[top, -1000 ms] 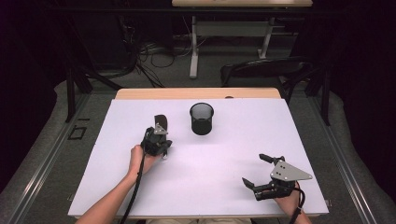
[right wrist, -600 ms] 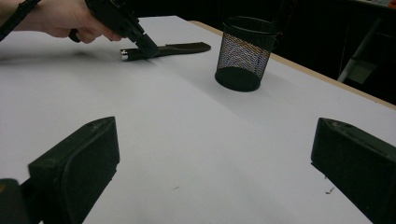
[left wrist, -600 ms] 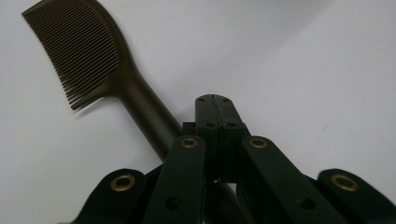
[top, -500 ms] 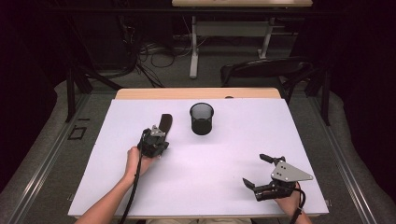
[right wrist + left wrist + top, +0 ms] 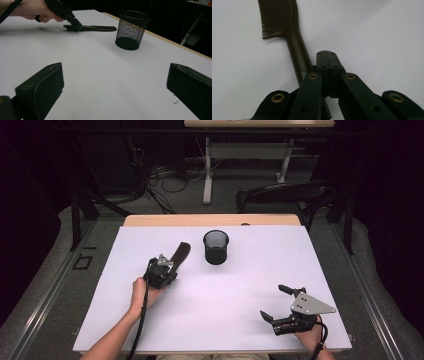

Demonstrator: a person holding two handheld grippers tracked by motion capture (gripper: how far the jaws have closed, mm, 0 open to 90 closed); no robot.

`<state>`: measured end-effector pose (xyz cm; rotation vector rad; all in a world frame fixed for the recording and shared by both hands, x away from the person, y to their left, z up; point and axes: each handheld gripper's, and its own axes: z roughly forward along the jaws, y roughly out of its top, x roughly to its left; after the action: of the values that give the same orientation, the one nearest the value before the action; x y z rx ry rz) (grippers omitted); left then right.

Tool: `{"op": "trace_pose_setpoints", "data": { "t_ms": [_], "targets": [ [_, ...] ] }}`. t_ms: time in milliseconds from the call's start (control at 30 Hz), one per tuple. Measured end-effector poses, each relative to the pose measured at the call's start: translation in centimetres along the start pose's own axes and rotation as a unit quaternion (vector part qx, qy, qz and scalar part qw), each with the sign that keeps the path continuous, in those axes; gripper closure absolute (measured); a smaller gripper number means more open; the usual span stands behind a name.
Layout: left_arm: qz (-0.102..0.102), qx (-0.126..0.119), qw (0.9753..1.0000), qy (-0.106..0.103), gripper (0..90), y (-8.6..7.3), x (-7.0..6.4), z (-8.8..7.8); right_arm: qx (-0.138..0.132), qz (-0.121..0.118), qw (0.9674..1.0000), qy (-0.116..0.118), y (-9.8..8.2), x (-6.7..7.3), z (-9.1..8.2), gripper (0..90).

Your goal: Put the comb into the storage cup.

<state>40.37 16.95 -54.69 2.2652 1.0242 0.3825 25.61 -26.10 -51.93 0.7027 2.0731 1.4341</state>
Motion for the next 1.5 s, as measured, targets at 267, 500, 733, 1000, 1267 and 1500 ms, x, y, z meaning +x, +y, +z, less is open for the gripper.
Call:
{"op": "trace_pose_setpoints", "data": {
  "t_ms": [267,500,733,1000,1267,1500],
  "targets": [
    [0.003,0.004,1.0,0.003,90.0,-0.1,0.2,-0.1,0.001,0.0,1.0,0.0,0.0,0.0,0.0,0.6],
    [-0.001,0.008,1.0,0.005,90.0,-0.2,0.6,-0.3,0.001,0.001,1.0,0.0,0.0,0.0,0.0,0.6],
    [-0.004,0.012,0.9999,0.009,90.0,-0.3,1.2,-0.4,0.001,0.003,1.0,0.002,0.0,0.0,0.0,0.6],
    [-0.005,0.017,0.9998,0.01,90.0,-0.4,1.3,-0.4,0.001,0.002,1.0,0.003,0.0,0.1,0.0,0.6],
    [-0.004,0.023,0.9997,0.011,90.0,-0.5,1.6,-0.5,0.001,0.003,1.0,0.004,0.0,0.1,0.0,0.6],
    [-0.004,0.015,0.9999,0.005,87.9,-0.5,1.6,-0.8,0.001,0.001,1.0,0.004,0.0,0.0,0.0,0.6]
  ]
}}
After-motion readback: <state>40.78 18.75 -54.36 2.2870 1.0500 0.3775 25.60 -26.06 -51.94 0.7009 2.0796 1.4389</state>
